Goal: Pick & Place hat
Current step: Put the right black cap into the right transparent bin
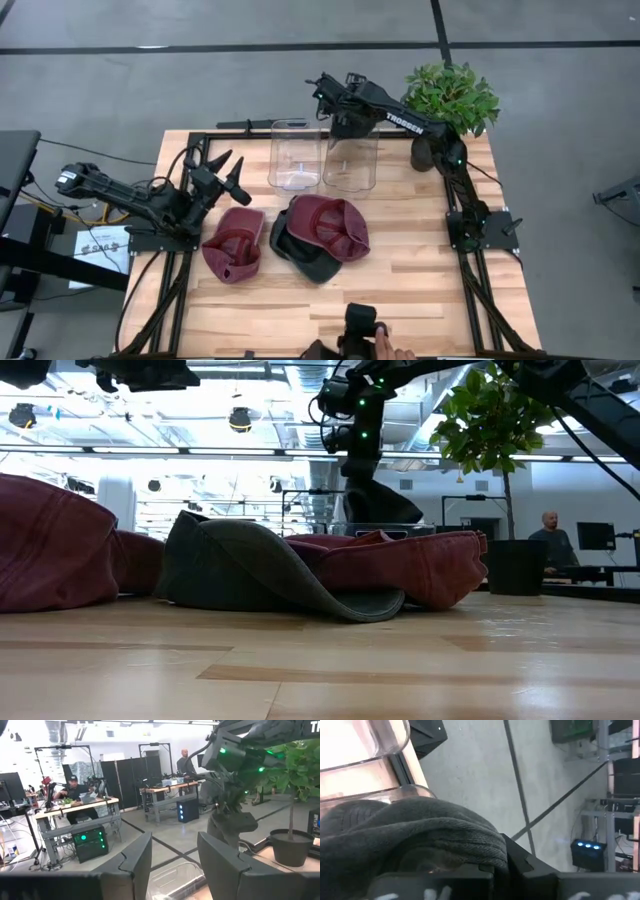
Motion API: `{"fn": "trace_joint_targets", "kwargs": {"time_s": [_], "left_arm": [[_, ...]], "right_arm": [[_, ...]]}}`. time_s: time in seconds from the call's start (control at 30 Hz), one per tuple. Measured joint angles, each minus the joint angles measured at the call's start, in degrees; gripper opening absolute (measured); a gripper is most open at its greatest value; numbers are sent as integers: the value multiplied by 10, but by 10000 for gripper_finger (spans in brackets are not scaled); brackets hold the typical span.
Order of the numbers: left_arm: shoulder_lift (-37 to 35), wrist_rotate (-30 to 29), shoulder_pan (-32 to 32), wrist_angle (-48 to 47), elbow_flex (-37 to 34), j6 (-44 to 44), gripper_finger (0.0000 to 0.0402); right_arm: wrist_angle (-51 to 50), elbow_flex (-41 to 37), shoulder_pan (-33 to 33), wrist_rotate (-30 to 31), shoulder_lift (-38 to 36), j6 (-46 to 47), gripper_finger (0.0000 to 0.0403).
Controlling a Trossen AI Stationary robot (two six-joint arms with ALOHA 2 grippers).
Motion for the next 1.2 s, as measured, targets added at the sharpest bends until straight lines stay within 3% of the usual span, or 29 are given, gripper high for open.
{"fn": "trace_joint_targets", "kwargs": {"time_s": [0.37, 0.6, 1.0, 1.2], "left_arm": [[0, 0, 0, 0, 0, 0, 156], [0, 0, 0, 0, 0, 0, 156], [0, 0, 1, 1, 0, 0, 156], [0, 0, 1, 1, 0, 0, 156]], "right_arm": [[-126, 8, -10, -44, -2, 77, 0], [-158, 55, -6, -86, -3, 112, 0], [-212, 54, -7, -163, -10, 186, 0], [-228, 54, 3, -167, -18, 199, 0]]}}
